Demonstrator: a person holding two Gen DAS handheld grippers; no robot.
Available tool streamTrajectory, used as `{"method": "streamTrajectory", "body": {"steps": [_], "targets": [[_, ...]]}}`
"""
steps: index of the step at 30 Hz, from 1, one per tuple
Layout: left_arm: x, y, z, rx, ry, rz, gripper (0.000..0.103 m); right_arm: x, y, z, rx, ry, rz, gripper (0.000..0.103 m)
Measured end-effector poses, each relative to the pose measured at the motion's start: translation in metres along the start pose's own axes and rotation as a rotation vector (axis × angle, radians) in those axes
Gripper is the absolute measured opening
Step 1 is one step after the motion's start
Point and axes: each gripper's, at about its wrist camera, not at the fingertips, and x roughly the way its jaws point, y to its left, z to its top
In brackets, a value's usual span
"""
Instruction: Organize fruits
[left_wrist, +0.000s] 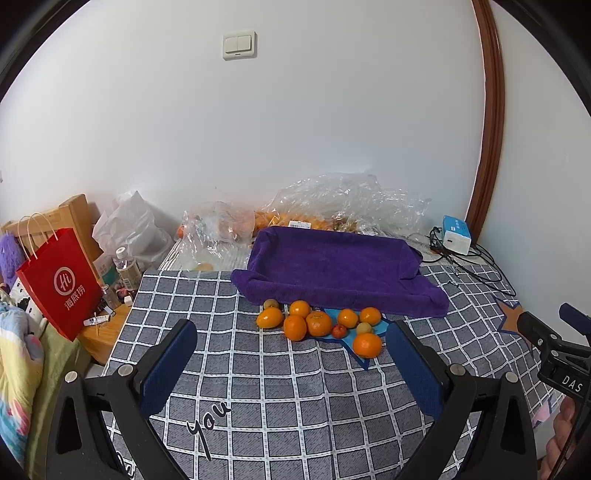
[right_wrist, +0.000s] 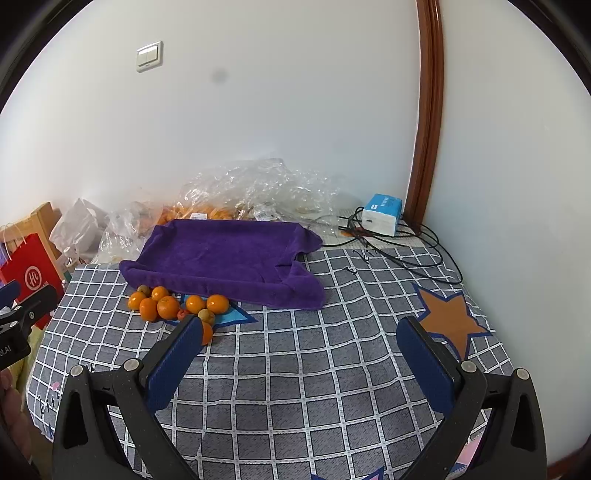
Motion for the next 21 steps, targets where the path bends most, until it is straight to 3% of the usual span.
{"method": "streamTrajectory", "body": {"steps": [21], "targets": [[-0.002, 0.002, 0.0006, -0.003, -0.001, -0.008, 0.103, -0.0037, -0.0022, -0.0012, 0.004, -0.004, -0.004, 0.103]]}}
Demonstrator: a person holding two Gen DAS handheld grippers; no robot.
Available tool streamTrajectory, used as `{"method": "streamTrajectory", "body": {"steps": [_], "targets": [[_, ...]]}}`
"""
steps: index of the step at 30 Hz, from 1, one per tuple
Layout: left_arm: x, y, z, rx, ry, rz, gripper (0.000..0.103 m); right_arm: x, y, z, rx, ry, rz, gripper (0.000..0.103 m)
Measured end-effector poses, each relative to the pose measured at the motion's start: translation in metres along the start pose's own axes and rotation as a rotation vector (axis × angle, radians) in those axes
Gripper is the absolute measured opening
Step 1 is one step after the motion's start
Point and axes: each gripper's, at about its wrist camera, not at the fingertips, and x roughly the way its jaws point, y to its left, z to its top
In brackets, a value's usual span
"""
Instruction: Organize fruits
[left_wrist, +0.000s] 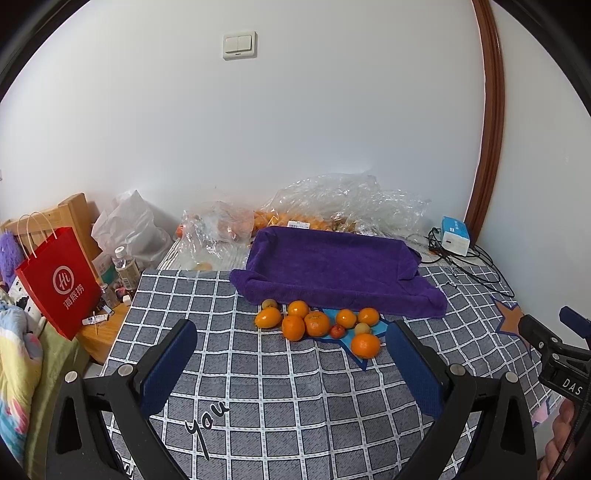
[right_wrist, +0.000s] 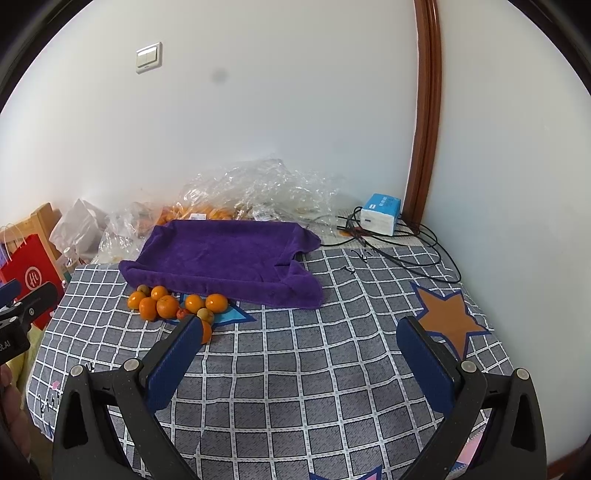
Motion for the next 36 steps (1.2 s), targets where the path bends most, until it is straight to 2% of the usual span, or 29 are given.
{"method": "streamTrajectory", "body": {"steps": [16, 27, 31, 36], "targets": [[-0.003, -0.002, 0.003, 0.001, -0.012, -0.003, 0.103, -0.001, 0.0, 0.002, -0.006, -0.001, 0.005, 0.103], [0.006, 0.003, 0.011, -0.007, -0.032, -0.007, 0.103, 0.004, 0.011, 0.005, -0.038, -0.045, 0.013, 0.103], [0.019, 0.011, 0.01, -0.019, -0.033, 0.007, 0.103, 0.017, 0.019, 0.002, -0.066, -0.051, 0.032, 0.103], [0.047, 0.02, 0.006, -0.016, 0.005, 0.018, 0.103, 0.055, 0.031, -0.005, -0.084, 0.023, 0.075, 0.101]]}}
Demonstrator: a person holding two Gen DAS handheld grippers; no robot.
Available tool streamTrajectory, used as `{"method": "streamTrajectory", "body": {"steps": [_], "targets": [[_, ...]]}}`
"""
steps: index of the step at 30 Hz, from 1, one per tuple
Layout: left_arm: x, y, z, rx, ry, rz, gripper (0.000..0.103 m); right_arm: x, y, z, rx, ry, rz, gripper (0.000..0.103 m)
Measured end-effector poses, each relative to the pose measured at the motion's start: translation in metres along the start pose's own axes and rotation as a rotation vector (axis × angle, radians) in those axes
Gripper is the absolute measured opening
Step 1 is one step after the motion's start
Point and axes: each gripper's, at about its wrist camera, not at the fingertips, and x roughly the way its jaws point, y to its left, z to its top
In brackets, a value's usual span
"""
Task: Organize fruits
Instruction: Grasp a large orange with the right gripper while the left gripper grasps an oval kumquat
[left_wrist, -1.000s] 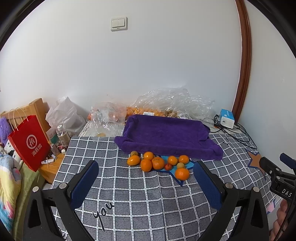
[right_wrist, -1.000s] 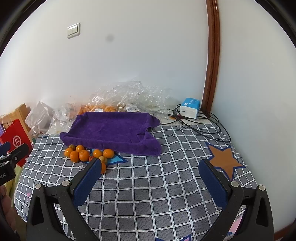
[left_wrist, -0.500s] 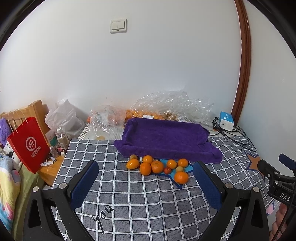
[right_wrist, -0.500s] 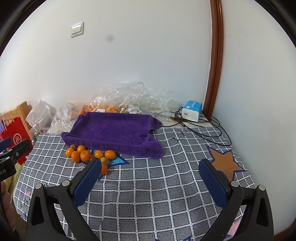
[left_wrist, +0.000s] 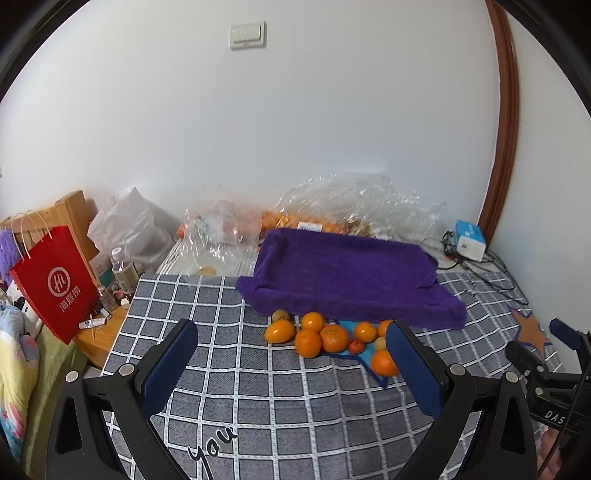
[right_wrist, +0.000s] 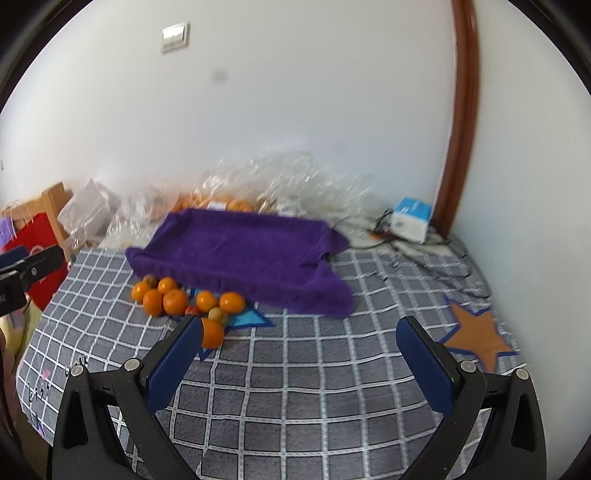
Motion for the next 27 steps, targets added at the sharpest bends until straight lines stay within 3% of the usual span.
{"method": "streamTrajectory", "body": {"steps": [3, 4, 6, 9, 13, 22, 25, 27], "targets": [[0.019, 0.008, -0.007, 0.002, 0.024, 0.02, 0.1, 0.027, 0.007, -0.007, 0.016, 0.051, 0.047, 0.091], [0.028, 0.013, -0.01, 0.003, 0.046, 0.025, 0.095, 0.035, 0.01, -0.01, 0.022, 0.063, 0.069, 0.089], [0.042, 0.021, -0.016, -0.001, 0.086, 0.023, 0.088, 0.049, 0.018, -0.017, 0.026, 0.08, 0.101, 0.079], [0.059, 0.037, -0.027, -0.009, 0.109, 0.047, 0.086, 0.071, 0.038, -0.025, -0.009, 0.119, 0.153, 0.066], [0.081, 0.059, -0.04, -0.018, 0.173, 0.037, 0.082, 0.093, 0.064, -0.032, -0.065, 0.152, 0.186, 0.064], [0.111, 0.074, -0.054, -0.047, 0.216, 0.007, 0.078, 0.136, 0.084, -0.035, -0.033, 0.223, 0.25, 0.062], [0.125, 0.068, -0.052, -0.056, 0.235, -0.01, 0.078, 0.145, 0.084, -0.037, -0.016, 0.241, 0.261, 0.046], [0.136, 0.065, -0.05, -0.062, 0.248, -0.019, 0.078, 0.147, 0.085, -0.038, -0.023, 0.243, 0.275, 0.043]]}}
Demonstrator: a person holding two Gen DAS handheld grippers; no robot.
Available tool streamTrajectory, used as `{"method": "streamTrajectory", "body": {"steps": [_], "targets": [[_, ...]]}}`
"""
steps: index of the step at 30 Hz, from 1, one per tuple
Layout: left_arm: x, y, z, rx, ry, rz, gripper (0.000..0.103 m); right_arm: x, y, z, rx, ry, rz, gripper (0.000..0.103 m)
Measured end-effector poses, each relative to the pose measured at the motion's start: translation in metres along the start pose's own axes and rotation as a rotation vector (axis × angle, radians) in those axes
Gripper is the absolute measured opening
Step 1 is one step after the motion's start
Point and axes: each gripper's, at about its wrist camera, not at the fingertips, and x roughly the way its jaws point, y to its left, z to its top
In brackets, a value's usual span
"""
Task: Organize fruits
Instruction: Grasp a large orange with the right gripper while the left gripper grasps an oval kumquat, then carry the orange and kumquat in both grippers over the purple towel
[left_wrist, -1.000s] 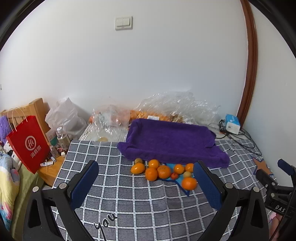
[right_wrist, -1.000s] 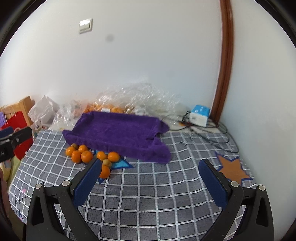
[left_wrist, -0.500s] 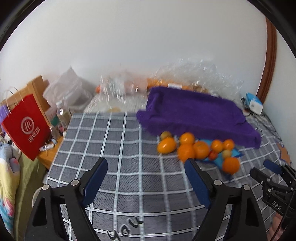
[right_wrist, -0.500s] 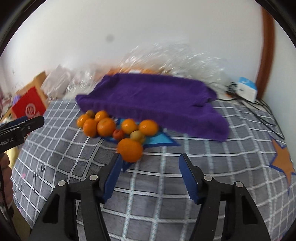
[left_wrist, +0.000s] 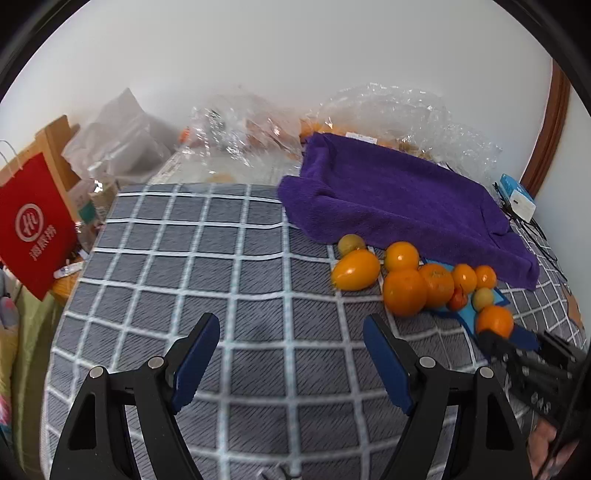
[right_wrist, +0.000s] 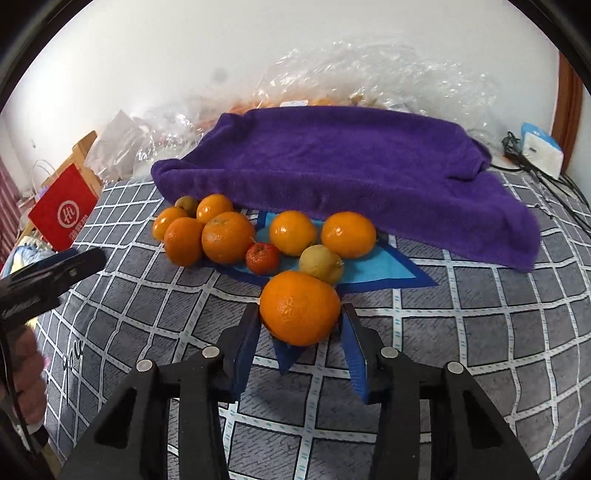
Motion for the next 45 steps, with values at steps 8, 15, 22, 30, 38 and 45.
{"method": "streamTrajectory", "body": {"steps": [8, 15, 22, 30, 38, 45], "targets": [[0.038, -0.024, 0.016, 0.071, 0.036, 0.003, 0.078, -0.03, -0.024, -0.014, -0.034, -0.036, -0.029, 0.043], [0.059, -0.031, 0.021, 0.058, 0.045, -0.064, 0.069, -0.029, -0.07, -0.018, 0.024, -0.026, -0.104, 0.043], [0.06, -0.027, 0.014, 0.01, -0.002, -0.184, 0.037, -0.03, -0.077, -0.02, 0.04, -0.061, -0.092, 0.043], [0.05, -0.022, 0.01, -0.013, -0.039, -0.224, 0.037, -0.039, -0.083, -0.024, 0.076, -0.088, -0.096, 0.043], [0.041, -0.016, 0.013, -0.045, -0.084, -0.235, 0.036, -0.051, -0.083, -0.023, 0.087, -0.11, -0.112, 0.043], [0.034, -0.013, 0.02, -0.06, -0.085, -0.232, 0.036, -0.063, -0.086, -0.011, 0.1, -0.125, -0.13, 0.043]]}}
